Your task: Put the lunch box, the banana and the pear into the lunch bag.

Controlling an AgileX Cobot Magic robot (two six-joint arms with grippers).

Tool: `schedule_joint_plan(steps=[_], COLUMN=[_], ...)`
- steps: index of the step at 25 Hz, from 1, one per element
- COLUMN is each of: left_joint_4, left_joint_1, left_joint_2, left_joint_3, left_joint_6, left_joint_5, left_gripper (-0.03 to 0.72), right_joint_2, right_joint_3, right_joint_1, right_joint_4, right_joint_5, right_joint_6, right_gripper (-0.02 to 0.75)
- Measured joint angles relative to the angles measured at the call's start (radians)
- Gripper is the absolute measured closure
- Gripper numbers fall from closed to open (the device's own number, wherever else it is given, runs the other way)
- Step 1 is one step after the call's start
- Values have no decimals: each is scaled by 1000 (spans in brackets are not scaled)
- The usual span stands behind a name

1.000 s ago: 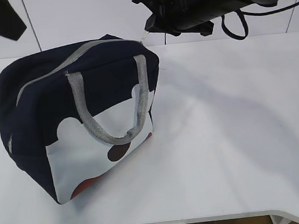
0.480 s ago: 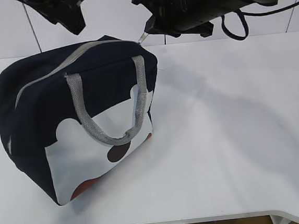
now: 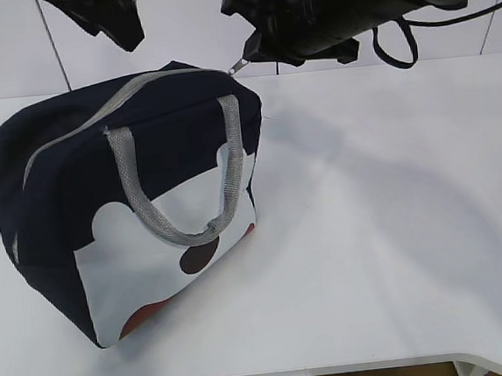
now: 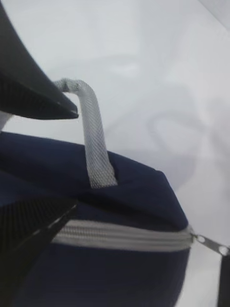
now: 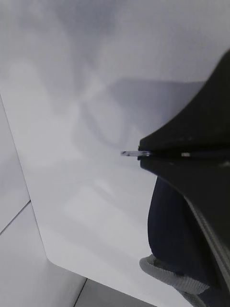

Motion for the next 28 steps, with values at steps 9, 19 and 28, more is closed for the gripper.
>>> schedule_joint_plan(steps=[9, 19, 28], left_joint_4=[-469, -620, -634], left_joint_1=[266, 287, 232], left_joint_2=[-6, 71, 136], left_joint_3=[-30, -32, -32], left_joint_6=[194, 307, 314], left_joint_5=[3, 3, -1], left_gripper=[302, 307, 307], right_joint_2=[0, 0, 0], right_joint_3=[0, 0, 0], right_joint_1=[0, 0, 0], right_joint_4=[0, 0, 0], right_joint_5=[6, 6, 8], right_joint_6=[-29, -41, -47], right_gripper=[737, 737, 737])
